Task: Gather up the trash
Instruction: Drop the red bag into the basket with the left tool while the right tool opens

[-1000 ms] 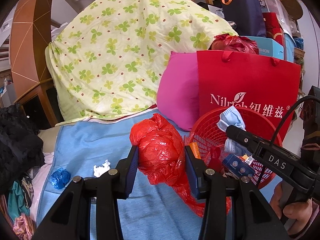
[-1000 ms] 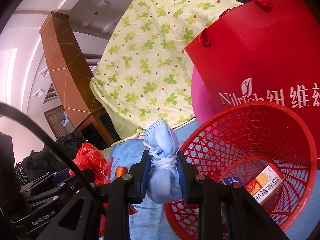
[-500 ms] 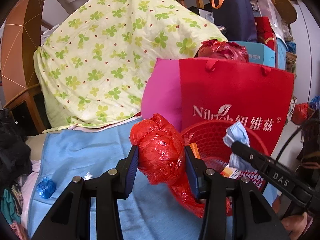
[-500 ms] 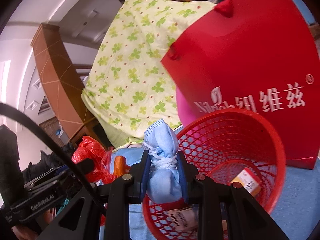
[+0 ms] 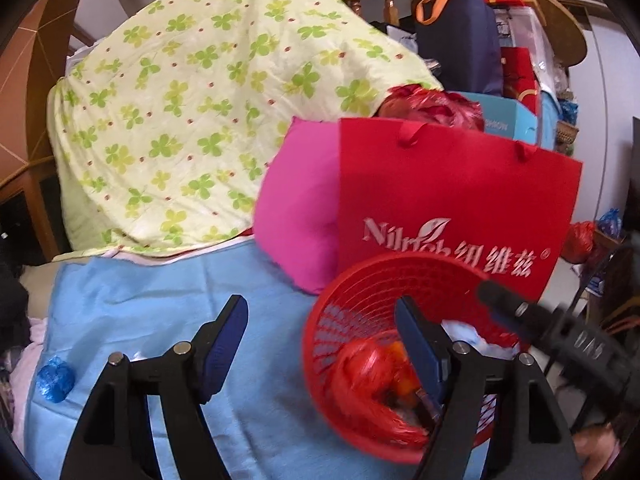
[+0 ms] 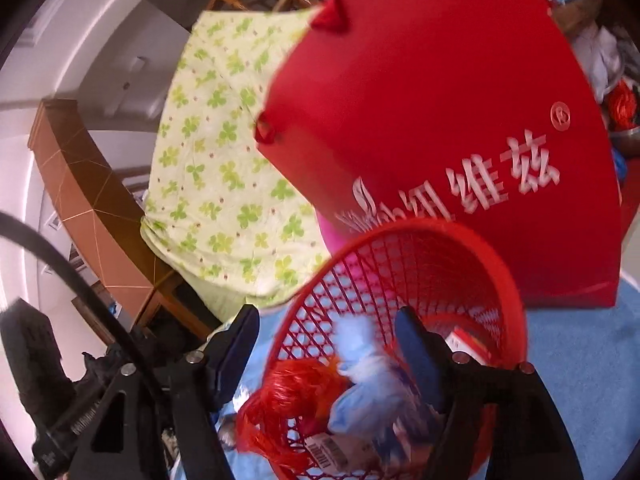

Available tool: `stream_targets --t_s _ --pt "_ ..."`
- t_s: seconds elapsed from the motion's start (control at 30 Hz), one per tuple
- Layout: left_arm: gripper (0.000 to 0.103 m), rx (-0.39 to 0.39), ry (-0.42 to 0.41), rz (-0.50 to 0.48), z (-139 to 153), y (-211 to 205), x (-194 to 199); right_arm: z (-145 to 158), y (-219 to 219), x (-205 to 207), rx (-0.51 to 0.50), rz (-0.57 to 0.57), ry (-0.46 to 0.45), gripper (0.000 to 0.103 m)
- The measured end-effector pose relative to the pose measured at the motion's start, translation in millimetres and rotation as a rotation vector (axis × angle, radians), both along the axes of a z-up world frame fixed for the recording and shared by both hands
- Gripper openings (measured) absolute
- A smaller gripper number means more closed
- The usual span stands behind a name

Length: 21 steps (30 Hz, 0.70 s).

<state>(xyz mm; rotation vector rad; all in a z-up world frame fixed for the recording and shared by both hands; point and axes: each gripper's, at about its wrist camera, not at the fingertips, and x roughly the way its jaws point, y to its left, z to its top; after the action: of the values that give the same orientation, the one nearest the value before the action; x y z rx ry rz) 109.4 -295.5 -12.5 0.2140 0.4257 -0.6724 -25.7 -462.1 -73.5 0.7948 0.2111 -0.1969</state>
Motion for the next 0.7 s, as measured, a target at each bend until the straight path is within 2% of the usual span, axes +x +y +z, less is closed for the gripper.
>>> stream_targets --t_s 0.1,0.3,0.5,0.7 --pt "0.076 0.045 -0.023 0.06 -3 19 1 8 12 2 -0.047 0.013 -0.028 0.074" --pt "0.077 0.085 -0.073 0.16 -2 67 0 25 53 19 -0.177 0.072 -0.045 0.074" --pt "0.077 0.132 -0.118 0.274 -2 119 2 28 87 41 -0.2 0.142 -0.043 0.073" --pt "0.077 0.16 -0.095 0.374 -10 166 13 26 123 65 -0.235 0.214 -0.021 0.073"
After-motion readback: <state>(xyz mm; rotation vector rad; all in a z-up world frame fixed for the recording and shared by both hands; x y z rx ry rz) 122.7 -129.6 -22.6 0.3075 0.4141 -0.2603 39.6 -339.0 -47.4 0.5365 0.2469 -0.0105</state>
